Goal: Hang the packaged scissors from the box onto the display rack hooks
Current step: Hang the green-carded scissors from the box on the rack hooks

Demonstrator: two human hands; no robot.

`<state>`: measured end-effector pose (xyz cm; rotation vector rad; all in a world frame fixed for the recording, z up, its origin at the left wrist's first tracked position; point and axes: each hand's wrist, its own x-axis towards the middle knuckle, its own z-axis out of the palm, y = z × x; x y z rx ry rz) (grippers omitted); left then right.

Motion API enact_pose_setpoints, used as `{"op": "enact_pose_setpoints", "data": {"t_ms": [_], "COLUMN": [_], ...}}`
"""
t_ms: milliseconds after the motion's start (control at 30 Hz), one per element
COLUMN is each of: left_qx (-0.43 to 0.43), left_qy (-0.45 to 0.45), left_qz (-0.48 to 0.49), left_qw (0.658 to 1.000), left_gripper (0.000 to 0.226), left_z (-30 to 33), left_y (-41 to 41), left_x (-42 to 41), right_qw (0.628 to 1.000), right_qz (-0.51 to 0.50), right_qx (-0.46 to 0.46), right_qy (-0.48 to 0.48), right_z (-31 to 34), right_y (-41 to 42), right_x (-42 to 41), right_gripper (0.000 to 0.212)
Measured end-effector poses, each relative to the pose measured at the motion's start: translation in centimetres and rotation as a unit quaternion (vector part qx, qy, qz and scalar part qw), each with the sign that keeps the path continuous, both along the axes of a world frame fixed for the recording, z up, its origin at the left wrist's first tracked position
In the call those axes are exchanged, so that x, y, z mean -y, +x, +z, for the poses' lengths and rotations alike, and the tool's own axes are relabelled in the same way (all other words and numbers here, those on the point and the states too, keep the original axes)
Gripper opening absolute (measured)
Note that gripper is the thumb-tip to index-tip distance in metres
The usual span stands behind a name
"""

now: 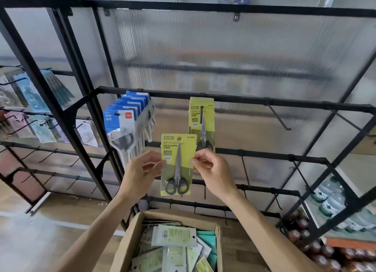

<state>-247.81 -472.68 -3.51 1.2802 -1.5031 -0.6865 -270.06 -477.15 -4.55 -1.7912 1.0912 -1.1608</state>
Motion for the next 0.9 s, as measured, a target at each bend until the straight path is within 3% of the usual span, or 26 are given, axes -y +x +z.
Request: {"op": "enact_pose_setpoints", "data": {"t_ms": [267, 567, 900], "left_qx": [0.126, 0.161, 0.297], "left_qy": [-0.044, -0.052, -0.050], "left_qz": [-0.052, -0.041, -0.057], "left_qw": [0.990, 0.985, 0.952], "left_gripper": [0.048, 0.051, 0.068], "left_z": [0.9, 0.8, 0.2], "left_y": [-0.9, -1.6, -2.2], "left_x": [0.6, 0.9, 2.7], "right_qw": [0.994, 0.983, 0.976], "right_qz": [-0.063, -0.114, -0.191], "right_qx": [0.057, 0.056, -0.068], "right_qy": [0.072, 0.135, 0.078], "right_z": [1.8, 2.9, 2.9], "right_y": [-3.3, -2.6, -1.3], "right_x": [1.8, 4.4, 11.9], "right_gripper": [0.005, 0.002, 0.001]}}
